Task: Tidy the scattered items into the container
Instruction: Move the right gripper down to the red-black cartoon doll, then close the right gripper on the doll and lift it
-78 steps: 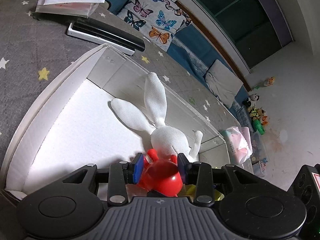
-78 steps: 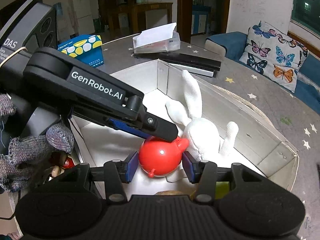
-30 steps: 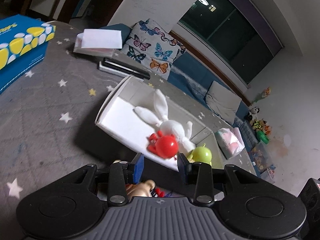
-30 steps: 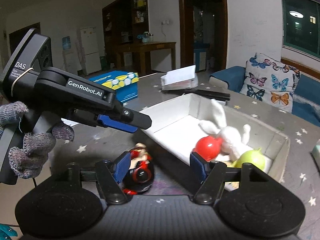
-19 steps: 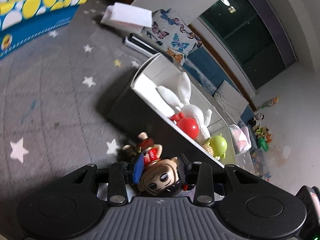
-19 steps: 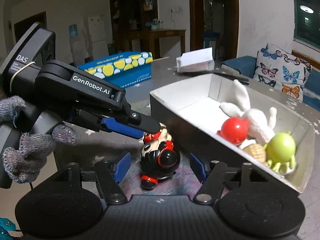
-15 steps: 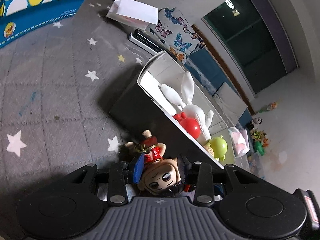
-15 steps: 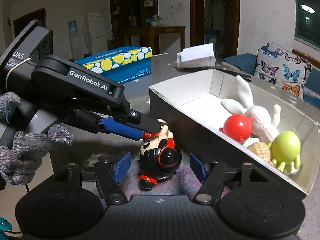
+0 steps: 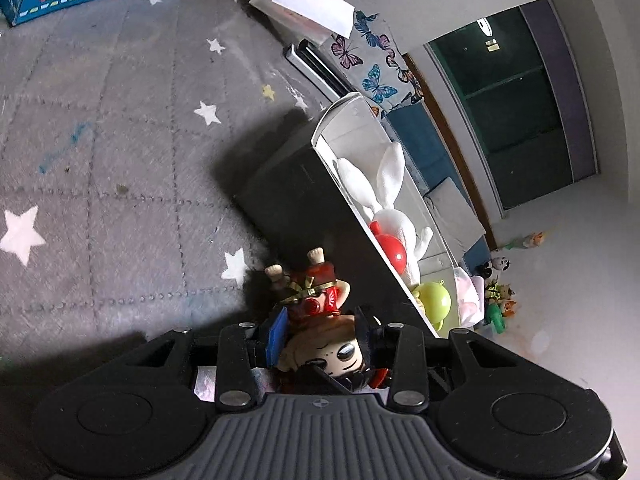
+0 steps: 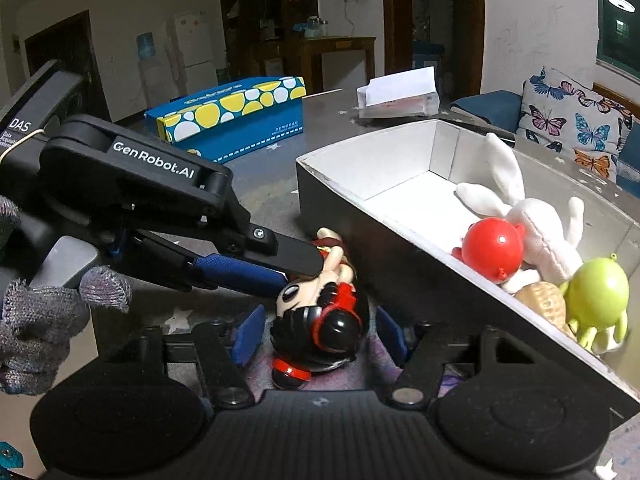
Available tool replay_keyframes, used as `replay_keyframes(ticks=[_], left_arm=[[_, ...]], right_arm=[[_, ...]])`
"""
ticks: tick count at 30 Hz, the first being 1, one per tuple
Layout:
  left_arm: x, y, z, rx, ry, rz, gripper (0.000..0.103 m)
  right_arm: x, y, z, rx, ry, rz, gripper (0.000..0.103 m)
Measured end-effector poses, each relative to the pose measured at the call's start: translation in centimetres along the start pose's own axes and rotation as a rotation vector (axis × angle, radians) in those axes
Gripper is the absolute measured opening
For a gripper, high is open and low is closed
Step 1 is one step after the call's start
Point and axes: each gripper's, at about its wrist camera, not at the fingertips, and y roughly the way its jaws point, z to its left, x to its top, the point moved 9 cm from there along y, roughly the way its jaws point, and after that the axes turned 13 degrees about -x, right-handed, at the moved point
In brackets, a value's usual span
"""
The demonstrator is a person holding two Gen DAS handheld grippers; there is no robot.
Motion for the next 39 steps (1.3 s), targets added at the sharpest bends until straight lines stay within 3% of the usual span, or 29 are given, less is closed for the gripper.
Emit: replay_keyframes(ticks=[15, 28, 39], left_arm=[[-0.9, 0.6, 0.4, -0.054, -0.078, -0.006, 0.041], [-2.6, -0.5, -1.9, -0.038, 0.032, 0.002, 0.041], [-4.2, 0.4, -2.4, -0.010, 0.059, 0.043, 0.041]], right_arm=[[-0.6, 0.5, -0.4, -0.021, 0.034, 0.010, 0.053], [-1.2, -1.8, -0.1, -0.020, 0.050, -0.017, 0.053], [-3.0, -2.9, -0.3, -0.040, 0.076, 0.001, 0.053]])
